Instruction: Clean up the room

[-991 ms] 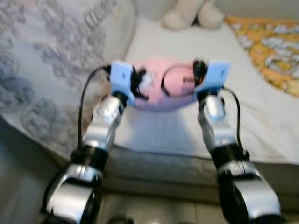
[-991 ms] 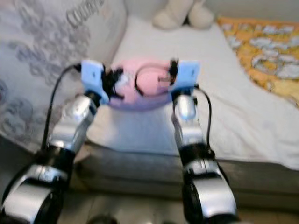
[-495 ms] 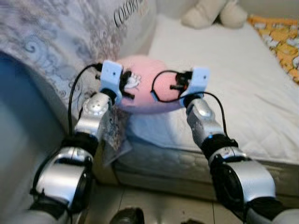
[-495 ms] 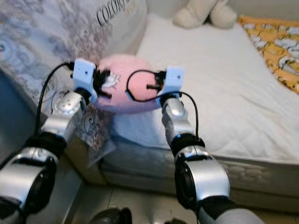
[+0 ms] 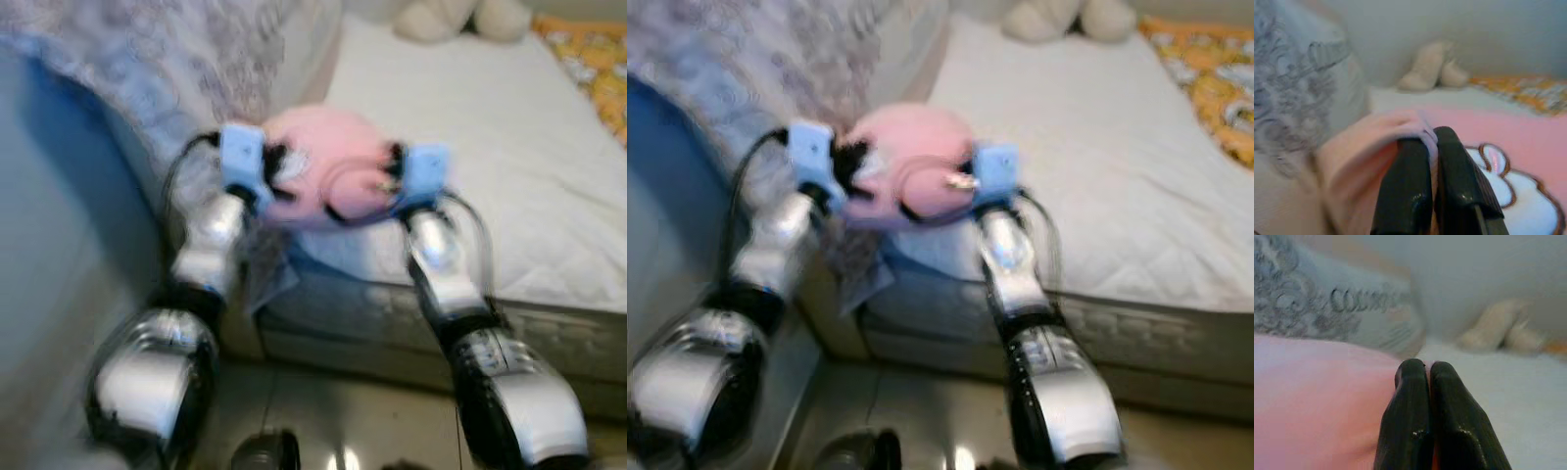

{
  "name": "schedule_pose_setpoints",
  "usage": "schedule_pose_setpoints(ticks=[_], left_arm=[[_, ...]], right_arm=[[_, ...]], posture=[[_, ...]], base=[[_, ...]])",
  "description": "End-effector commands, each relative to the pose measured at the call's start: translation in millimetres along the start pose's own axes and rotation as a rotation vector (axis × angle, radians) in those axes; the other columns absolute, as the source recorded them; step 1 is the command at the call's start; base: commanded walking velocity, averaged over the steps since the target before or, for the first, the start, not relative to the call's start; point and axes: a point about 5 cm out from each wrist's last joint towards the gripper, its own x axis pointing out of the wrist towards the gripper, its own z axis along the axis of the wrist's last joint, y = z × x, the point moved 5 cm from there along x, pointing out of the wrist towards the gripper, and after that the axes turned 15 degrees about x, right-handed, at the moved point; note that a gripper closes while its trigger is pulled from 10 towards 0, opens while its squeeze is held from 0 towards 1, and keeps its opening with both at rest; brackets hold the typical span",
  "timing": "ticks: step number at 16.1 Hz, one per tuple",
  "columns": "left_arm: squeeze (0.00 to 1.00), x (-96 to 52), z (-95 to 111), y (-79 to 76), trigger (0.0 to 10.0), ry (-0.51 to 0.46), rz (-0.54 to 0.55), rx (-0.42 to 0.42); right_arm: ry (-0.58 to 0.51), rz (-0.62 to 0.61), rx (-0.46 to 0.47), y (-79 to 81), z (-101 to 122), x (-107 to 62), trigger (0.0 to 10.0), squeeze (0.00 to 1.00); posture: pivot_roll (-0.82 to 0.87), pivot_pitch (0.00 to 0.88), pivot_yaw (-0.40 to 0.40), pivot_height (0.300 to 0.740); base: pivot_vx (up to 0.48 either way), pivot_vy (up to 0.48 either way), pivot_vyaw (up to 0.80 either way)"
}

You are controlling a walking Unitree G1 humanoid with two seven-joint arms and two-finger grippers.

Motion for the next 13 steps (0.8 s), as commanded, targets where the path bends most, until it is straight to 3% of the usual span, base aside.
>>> schedule_pose_setpoints(ticks=[1,2,4,6,9,13], left_arm=[[0.00,-13.8,4.5,14.9,10.0,-0.022,0.059,-0.021],[0.00,-20.4,8.5,11.7,10.0,-0.039,0.067,-0.041],[0.00,-46.6,32.1,3.3,10.0,-0.092,0.090,-0.052],[0.00,-65.6,55.6,-4.1,10.0,-0.096,0.086,-0.045],[0.00,-68.7,63.8,-18.4,10.0,-0.096,0.014,-0.034],[0.00,-56.4,63.3,-29.3,10.0,-0.061,-0.008,-0.024]], right_arm=[[-0.135,-0.057,-0.042,-12.2,29.0,-8.1,10.0,0.00],[-0.156,-0.069,-0.065,-15.8,32.8,-19.8,10.0,0.00],[-0.210,-0.137,-0.149,-30.8,57.6,-65.4,10.0,0.00],[-0.220,-0.161,-0.191,-40.9,83.0,-87.4,10.0,0.00],[-0.204,-0.201,-0.217,-46.7,92.6,-94.5,10.0,0.00],[-0.165,-0.214,-0.208,-50.1,86.4,-81.5,10.0,0.00]], posture=[[-0.06,0.000,0.031,0.740],[-0.06,0.000,0.028,0.740],[-0.07,0.000,0.026,0.740],[-0.08,0.000,0.023,0.740],[-0.08,0.000,0.024,0.740],[-0.09,0.000,0.033,0.740]], base=[[0.000,0.000,0.00],[0.000,0.000,0.00],[0.000,0.000,0.00],[0.000,0.000,0.00],[0.145,0.000,0.00],[0.439,0.000,0.00]])
